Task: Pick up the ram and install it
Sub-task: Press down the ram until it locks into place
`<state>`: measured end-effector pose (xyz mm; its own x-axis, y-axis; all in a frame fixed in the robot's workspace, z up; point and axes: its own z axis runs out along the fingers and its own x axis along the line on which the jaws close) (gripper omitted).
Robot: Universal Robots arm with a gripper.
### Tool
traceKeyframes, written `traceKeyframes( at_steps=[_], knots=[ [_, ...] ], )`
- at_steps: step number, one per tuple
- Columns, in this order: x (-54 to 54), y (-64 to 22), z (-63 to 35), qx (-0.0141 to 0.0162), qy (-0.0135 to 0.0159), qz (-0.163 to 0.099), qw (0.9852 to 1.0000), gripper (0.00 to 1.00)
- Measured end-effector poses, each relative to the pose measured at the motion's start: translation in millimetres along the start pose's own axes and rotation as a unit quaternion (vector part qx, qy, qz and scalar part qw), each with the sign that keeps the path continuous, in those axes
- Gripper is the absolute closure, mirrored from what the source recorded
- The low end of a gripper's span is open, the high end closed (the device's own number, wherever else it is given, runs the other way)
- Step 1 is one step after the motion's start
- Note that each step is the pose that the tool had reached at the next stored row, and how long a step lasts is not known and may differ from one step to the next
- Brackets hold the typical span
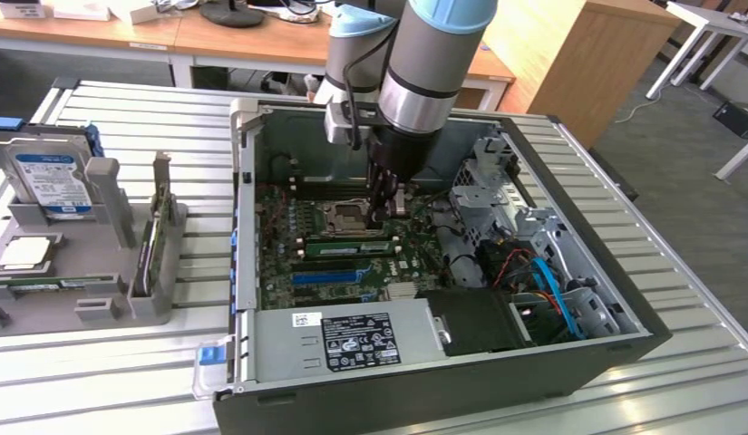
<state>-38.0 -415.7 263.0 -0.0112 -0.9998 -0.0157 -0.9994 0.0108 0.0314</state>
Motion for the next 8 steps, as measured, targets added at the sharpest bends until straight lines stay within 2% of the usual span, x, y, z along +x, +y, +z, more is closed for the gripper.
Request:
traceKeyframes(
  at_steps=[5, 8],
  knots=[
    [0.0, -0.5, -0.1, -0.0001, 0.0001, 0.000, 1.0000, 0.89],
    [0.0, -3.9, -0.2, -0.0001, 0.0001, -0.001, 1.0000, 0.89]
  ],
)
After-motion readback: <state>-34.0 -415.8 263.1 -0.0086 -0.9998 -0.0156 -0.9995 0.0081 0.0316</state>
